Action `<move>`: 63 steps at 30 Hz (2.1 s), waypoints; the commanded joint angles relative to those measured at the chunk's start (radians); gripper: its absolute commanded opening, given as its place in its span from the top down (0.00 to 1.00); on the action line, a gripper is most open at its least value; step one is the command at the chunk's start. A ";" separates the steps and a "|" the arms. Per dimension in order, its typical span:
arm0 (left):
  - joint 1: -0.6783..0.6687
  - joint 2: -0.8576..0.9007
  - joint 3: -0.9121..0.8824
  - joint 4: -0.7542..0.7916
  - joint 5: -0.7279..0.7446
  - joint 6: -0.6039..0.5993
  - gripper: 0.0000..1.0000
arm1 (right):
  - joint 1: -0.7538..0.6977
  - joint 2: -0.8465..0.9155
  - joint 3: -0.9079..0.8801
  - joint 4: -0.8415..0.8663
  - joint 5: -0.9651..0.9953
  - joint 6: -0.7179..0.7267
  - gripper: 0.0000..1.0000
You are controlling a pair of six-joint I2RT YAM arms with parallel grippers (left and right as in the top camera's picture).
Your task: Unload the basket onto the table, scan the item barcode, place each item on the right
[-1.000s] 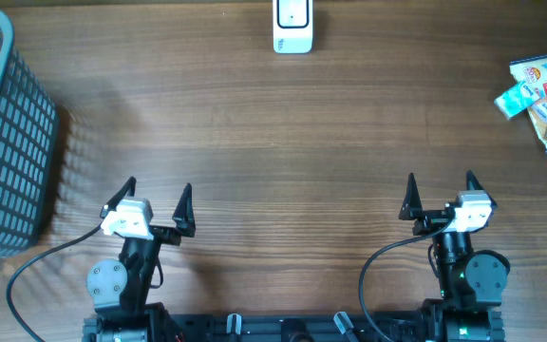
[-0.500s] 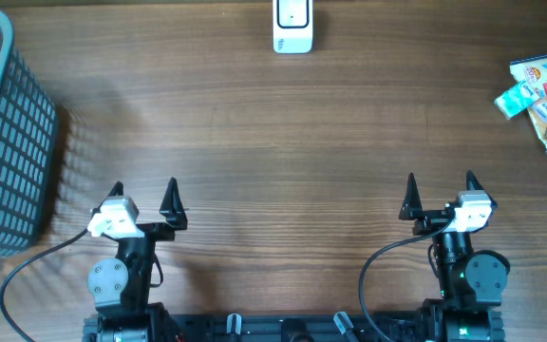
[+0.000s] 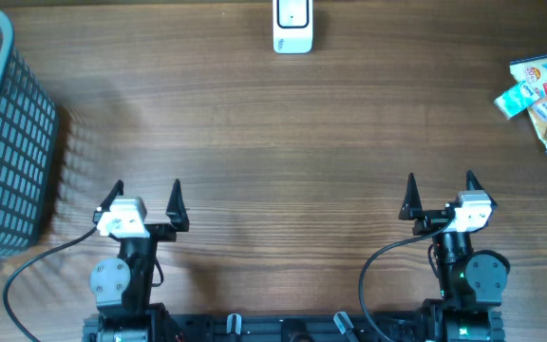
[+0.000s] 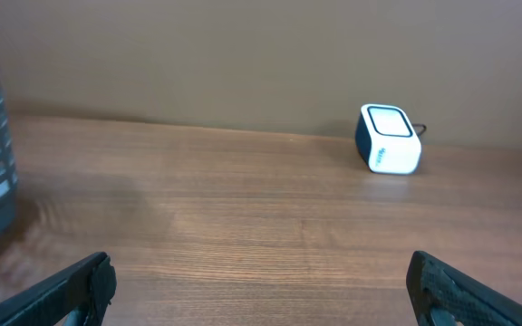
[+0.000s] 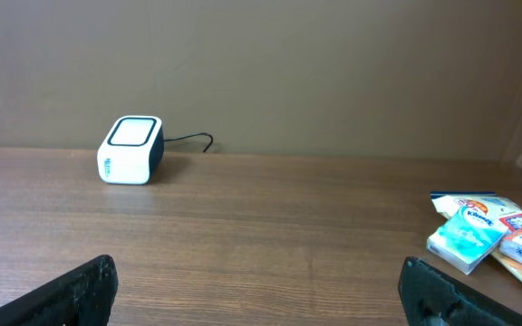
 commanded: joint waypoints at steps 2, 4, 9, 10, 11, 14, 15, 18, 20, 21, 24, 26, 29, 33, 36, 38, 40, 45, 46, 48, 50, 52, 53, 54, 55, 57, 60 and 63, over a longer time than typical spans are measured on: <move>-0.019 -0.011 -0.011 -0.001 -0.018 0.067 0.00 | -0.004 -0.011 -0.002 0.002 0.013 0.008 0.00; -0.019 -0.011 -0.011 -0.001 -0.018 0.067 0.00 | -0.004 -0.011 -0.002 0.002 0.013 0.008 0.00; -0.019 -0.011 -0.011 -0.001 -0.018 0.067 0.00 | -0.004 -0.011 -0.002 0.002 0.013 0.008 0.00; -0.019 -0.011 -0.011 -0.001 -0.018 0.067 0.00 | -0.004 -0.011 -0.002 0.002 0.013 0.008 0.00; -0.019 -0.011 -0.011 -0.001 -0.019 0.067 0.00 | -0.004 -0.011 -0.002 0.002 0.013 0.007 0.00; -0.019 -0.011 -0.011 -0.001 -0.024 0.067 0.00 | -0.004 -0.011 -0.002 0.002 0.013 0.008 0.00; -0.019 -0.011 -0.011 -0.002 -0.024 0.067 0.00 | -0.004 -0.011 -0.002 0.002 0.013 0.008 0.00; -0.019 -0.011 -0.011 -0.002 -0.026 0.067 0.00 | -0.004 -0.011 -0.002 0.002 0.013 0.008 0.00; -0.019 -0.011 -0.011 -0.003 -0.035 0.066 0.00 | -0.004 -0.011 -0.002 0.002 0.013 0.008 0.00; -0.019 -0.011 -0.011 -0.004 -0.042 0.066 0.00 | -0.004 -0.011 -0.002 0.002 0.013 0.008 0.00; -0.019 -0.011 -0.011 -0.008 -0.071 0.063 0.00 | -0.004 -0.011 -0.002 0.002 0.013 0.008 0.00; -0.019 -0.011 -0.011 -0.008 -0.073 0.063 0.00 | -0.004 -0.011 -0.002 0.002 0.013 0.008 0.00; -0.019 -0.011 -0.011 -0.008 -0.077 0.063 0.00 | -0.004 -0.011 -0.002 0.002 0.013 0.008 0.00; -0.019 -0.011 -0.011 -0.008 -0.084 0.064 0.00 | -0.004 -0.011 -0.002 0.002 0.013 0.008 0.00; -0.019 -0.011 -0.011 -0.008 -0.084 0.063 0.00 | -0.004 -0.011 -0.002 0.002 0.013 0.008 0.00; -0.019 -0.011 -0.011 -0.008 -0.084 0.064 0.00 | -0.004 -0.011 -0.002 0.002 0.013 0.008 0.00; -0.019 -0.011 -0.011 -0.008 -0.084 0.064 0.00 | -0.004 -0.011 -0.002 0.002 0.013 0.008 0.00; -0.019 -0.011 -0.011 -0.008 -0.089 0.064 0.00 | -0.004 -0.011 -0.002 0.002 0.013 0.008 0.00; -0.019 -0.011 -0.011 -0.008 -0.092 0.064 0.00 | -0.004 -0.011 -0.002 0.002 0.013 0.008 0.00; -0.019 -0.011 -0.011 -0.008 -0.092 0.064 0.00 | -0.004 -0.011 -0.002 0.002 0.013 0.008 0.00; -0.019 -0.011 -0.011 -0.008 -0.092 0.064 0.00 | -0.004 -0.011 -0.002 0.002 0.013 0.008 0.01; -0.019 -0.011 -0.011 -0.008 -0.094 0.064 0.00 | -0.004 -0.011 -0.002 0.002 0.013 0.008 0.00; -0.019 -0.011 -0.011 -0.008 -0.095 0.064 0.00 | -0.004 -0.011 -0.002 0.002 0.013 0.008 0.00; -0.019 -0.011 -0.011 -0.008 -0.095 0.064 0.00 | -0.004 -0.011 -0.002 0.002 0.013 0.008 0.00; -0.019 -0.011 -0.011 -0.007 -0.094 0.064 0.00 | -0.004 -0.011 -0.002 0.002 0.013 0.008 0.00; -0.019 -0.011 -0.011 -0.005 -0.088 0.063 0.00 | -0.004 -0.011 -0.002 0.002 0.013 0.008 0.00; -0.019 -0.011 -0.011 -0.005 -0.088 0.063 0.00 | -0.004 -0.011 -0.002 0.002 0.013 0.008 0.00; -0.019 -0.010 -0.011 -0.004 -0.088 0.063 0.00 | -0.004 -0.011 -0.002 0.002 0.013 0.008 0.00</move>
